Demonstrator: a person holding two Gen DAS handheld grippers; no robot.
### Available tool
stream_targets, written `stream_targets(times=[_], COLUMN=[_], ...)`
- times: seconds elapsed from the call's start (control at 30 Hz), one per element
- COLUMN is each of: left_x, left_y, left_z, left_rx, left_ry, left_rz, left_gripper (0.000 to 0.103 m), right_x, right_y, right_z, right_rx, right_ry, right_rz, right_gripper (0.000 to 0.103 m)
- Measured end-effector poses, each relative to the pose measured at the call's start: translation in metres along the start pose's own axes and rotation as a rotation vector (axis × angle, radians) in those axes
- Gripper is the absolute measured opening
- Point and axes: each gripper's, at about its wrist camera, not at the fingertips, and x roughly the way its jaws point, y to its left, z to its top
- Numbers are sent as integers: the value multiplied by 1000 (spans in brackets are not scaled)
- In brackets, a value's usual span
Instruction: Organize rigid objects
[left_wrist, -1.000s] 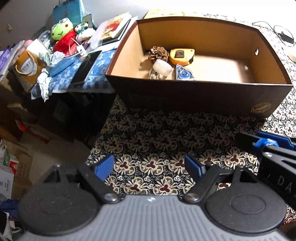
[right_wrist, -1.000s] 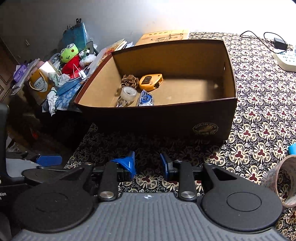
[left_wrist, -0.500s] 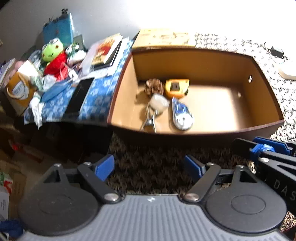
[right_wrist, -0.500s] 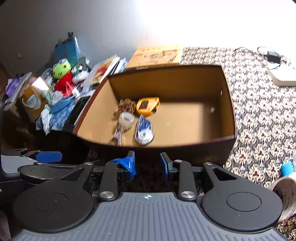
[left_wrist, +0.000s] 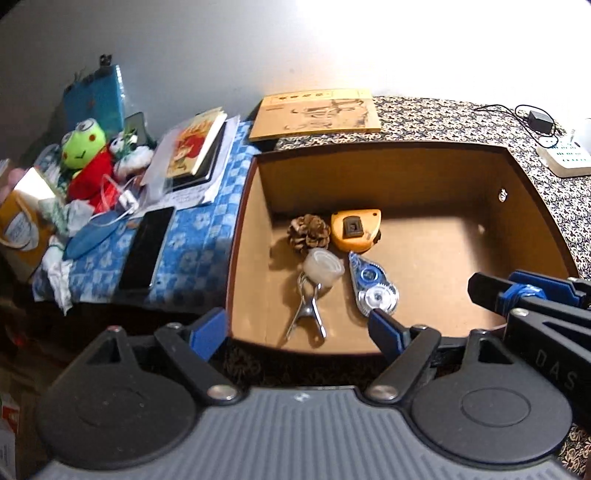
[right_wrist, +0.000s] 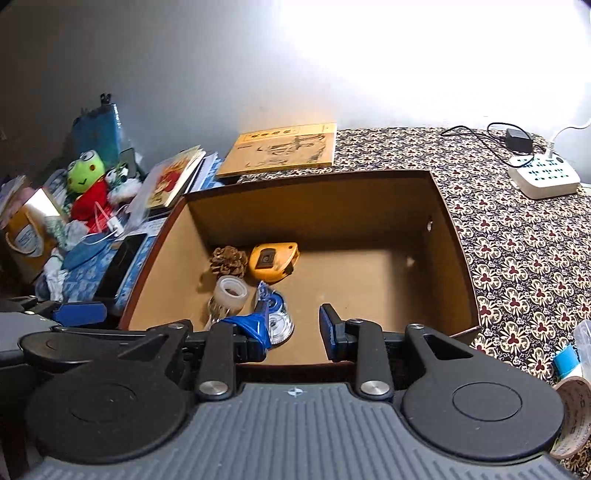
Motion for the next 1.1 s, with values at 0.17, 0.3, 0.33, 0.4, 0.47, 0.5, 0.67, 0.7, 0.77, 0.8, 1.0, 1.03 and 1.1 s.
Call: stream_targets(times=[0.17, 0.3, 0.33, 0.4, 0.47, 0.5, 0.67, 0.7, 0.77, 0.8, 1.0, 1.03, 1.1], left_x=[13, 25, 28, 33, 36, 38, 45, 46, 49, 49, 49, 49, 49], left_y=[1, 1, 2, 3, 5, 6, 11, 12, 14, 15, 15, 14, 12], left_z=[8, 13, 14, 16, 18, 18, 22, 22, 22, 22, 24, 24, 23], left_rx=[34, 51, 58, 63, 60, 55, 41, 37, 24, 17, -7, -7, -5], left_ry=[-19, -38, -40, -46, -52, -54, -61, -59, -58, -59, -92, -101, -111], left_rz=[-29, -38, -37, -34, -34, -33, -28, -27, -32, -35, -34, -31, -27], left_gripper=[81, 81, 81, 81, 81, 81, 81, 81, 81, 81, 81, 81, 81], right_x=[11, 19, 19, 21, 23, 23, 29, 30, 31, 32, 33, 34, 36], right_y=[1, 5, 7, 9, 9, 8, 6, 7, 7, 7, 7, 7, 5], right_z=[1, -2, -3, -2, 0, 0, 3, 3, 3, 3, 1, 0, -1], right_rx=[34, 40, 35, 22, 17, 19, 29, 25, 27, 29, 18, 17, 15], right_ry=[-41, -70, -81, -104, -127, -137, -180, -185, -195, -205, -256, -259, -266], right_rz=[-58, -91, -94, -105, -108, -109, -95, -97, -96, -89, -66, -64, -60], right_gripper=[12, 12, 12, 12, 12, 12, 12, 12, 12, 12, 12, 12, 12])
